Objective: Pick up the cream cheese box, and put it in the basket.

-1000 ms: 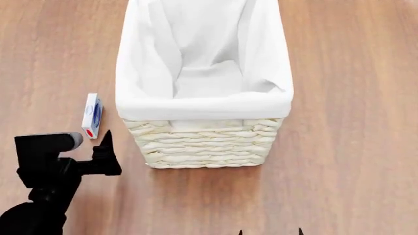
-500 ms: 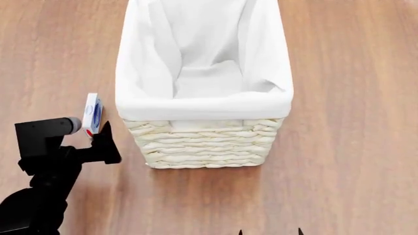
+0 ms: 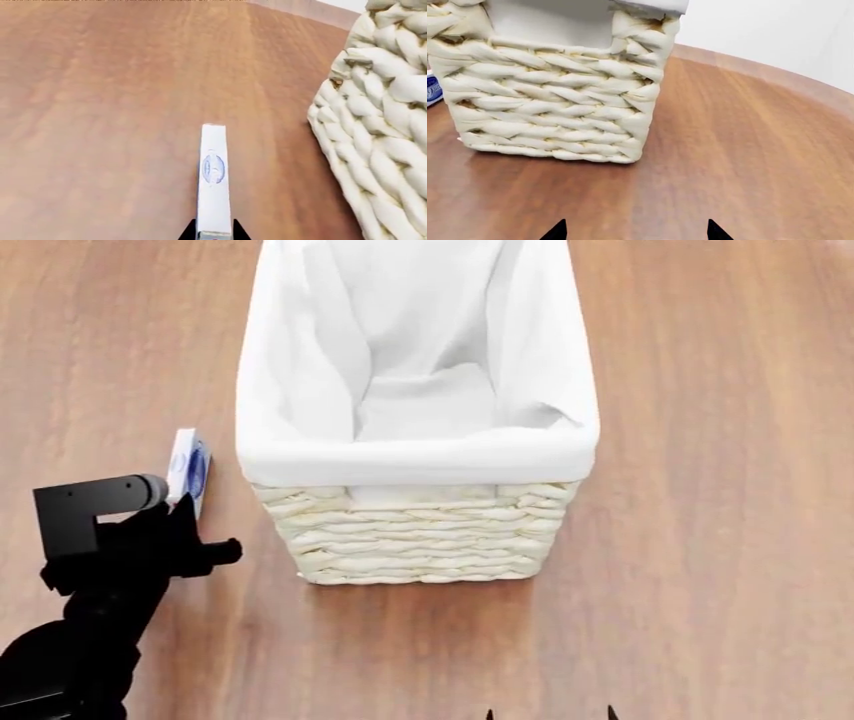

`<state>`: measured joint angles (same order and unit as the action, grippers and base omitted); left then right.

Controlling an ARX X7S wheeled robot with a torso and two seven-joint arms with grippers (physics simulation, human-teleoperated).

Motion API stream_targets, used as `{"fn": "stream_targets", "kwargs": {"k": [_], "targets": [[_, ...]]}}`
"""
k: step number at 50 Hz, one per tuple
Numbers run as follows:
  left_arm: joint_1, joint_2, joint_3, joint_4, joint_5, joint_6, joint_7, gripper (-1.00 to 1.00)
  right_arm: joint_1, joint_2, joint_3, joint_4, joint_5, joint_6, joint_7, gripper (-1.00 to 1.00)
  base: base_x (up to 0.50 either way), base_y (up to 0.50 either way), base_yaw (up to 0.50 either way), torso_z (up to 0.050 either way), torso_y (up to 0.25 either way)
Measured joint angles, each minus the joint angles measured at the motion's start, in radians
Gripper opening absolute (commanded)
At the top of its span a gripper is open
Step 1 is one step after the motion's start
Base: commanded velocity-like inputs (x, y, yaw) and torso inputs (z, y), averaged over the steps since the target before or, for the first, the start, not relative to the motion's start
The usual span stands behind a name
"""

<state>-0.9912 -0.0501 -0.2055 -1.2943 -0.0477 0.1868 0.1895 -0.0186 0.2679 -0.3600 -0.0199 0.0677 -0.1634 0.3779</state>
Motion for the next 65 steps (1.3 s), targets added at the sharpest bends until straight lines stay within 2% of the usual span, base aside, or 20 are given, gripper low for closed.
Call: {"fn": "stream_targets", "kwargs": {"k": [15,31,45,54,65], "targets": [[-0.015,-0.029,0.01,0.025,0.07,-0.025,-0.012,-1.0,-0.001,0.007,0.001,-0.011,0.012,0.005,0.004,1.0,0.0,0.0,0.0,0.0,0.0],[0.111,-0.043,0.066,0.61,0.148,-0.397,-0.006,-1.0,-0.009,0.016,0.003,-0.035,0.02,0.011,0.013,1.0,0.0,0.0,0.0,0.0,0.0],[0.124,-0.054,0.139,1.026,0.202,-0.688,0.026,-1.0,-0.001,0.015,-0.004,-0.024,0.021,0.012,0.015,1.0,0.0,0.0,0.0,0.0,0.0],[0.085,-0.064,0.216,1.209,0.239,-0.85,0.061,-1.0,0.003,0.015,-0.009,-0.015,0.022,0.012,0.016,1.0,0.0,0.0,0.0,0.0,0.0],[-0.001,-0.074,0.311,1.328,0.267,-0.999,0.114,-1.0,0.007,0.018,-0.012,-0.012,0.026,0.012,0.017,1.0,0.0,0.0,0.0,0.0,0.001]]}}
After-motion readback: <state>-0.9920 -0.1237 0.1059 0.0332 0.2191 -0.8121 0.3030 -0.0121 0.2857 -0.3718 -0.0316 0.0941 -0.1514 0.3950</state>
